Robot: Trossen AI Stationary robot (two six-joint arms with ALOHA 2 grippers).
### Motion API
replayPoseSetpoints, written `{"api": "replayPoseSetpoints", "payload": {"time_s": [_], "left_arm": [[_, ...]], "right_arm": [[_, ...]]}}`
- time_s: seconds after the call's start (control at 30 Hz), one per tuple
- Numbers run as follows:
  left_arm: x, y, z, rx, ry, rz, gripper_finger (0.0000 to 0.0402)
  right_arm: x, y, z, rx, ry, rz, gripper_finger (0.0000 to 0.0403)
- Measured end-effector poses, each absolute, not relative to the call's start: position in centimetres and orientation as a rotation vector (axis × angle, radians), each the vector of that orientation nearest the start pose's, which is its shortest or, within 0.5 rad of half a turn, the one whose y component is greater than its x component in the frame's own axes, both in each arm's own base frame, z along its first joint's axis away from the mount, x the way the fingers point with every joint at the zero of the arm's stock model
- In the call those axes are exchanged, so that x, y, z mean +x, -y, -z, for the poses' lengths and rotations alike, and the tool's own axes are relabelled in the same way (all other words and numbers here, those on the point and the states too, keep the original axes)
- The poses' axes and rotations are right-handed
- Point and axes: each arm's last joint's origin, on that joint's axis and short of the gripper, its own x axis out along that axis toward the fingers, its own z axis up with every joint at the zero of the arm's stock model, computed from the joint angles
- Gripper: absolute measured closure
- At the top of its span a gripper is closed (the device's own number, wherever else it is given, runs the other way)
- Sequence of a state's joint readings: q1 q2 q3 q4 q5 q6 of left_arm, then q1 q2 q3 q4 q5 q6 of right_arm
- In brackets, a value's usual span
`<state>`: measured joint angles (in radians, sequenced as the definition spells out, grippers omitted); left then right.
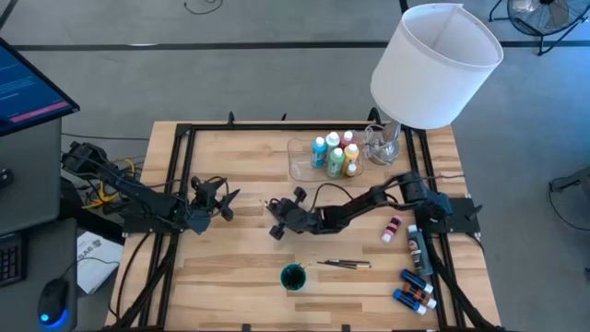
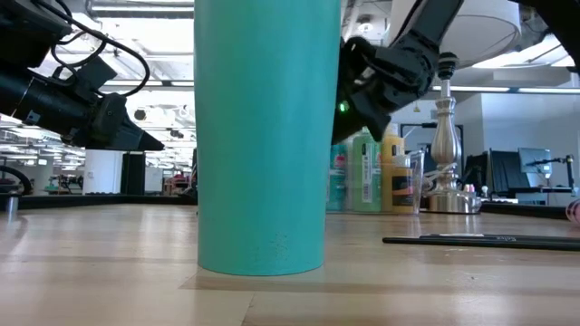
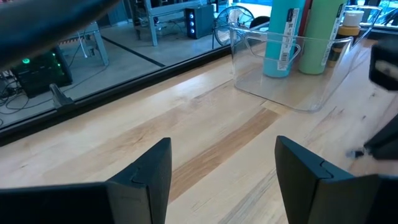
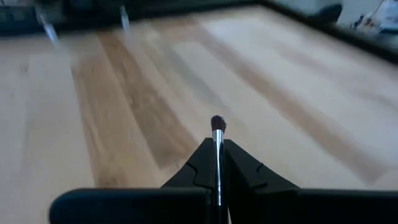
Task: Pick & Place Paint Supplies
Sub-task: Put the silver paintbrush into the green cup
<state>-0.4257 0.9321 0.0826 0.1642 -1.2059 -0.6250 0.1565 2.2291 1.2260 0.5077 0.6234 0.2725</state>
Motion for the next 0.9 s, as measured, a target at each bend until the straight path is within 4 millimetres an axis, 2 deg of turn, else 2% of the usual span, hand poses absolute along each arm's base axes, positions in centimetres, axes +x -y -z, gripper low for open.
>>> {"api": "replayPoseSetpoints", "payload": {"time_s": [0.43,0.67,0.9], "left_arm": [[12.9,2.9,-12.2,-0.072,-0.228,-0.849,0.0215],[12.9,2.9,-12.1,-0.070,-0.229,-0.848,0.0215],[12.9,2.9,-12.1,-0.070,-0.236,-0.842,0.0215]], "right_arm": [[44.2,-3.3,-15.6,-0.049,-0.271,0.553,0.0395],[44.3,-3.7,-17.1,-0.061,-0.181,0.539,0.0395],[44.3,-5.1,-18.2,-0.066,-0.086,0.507,0.0395]]}}
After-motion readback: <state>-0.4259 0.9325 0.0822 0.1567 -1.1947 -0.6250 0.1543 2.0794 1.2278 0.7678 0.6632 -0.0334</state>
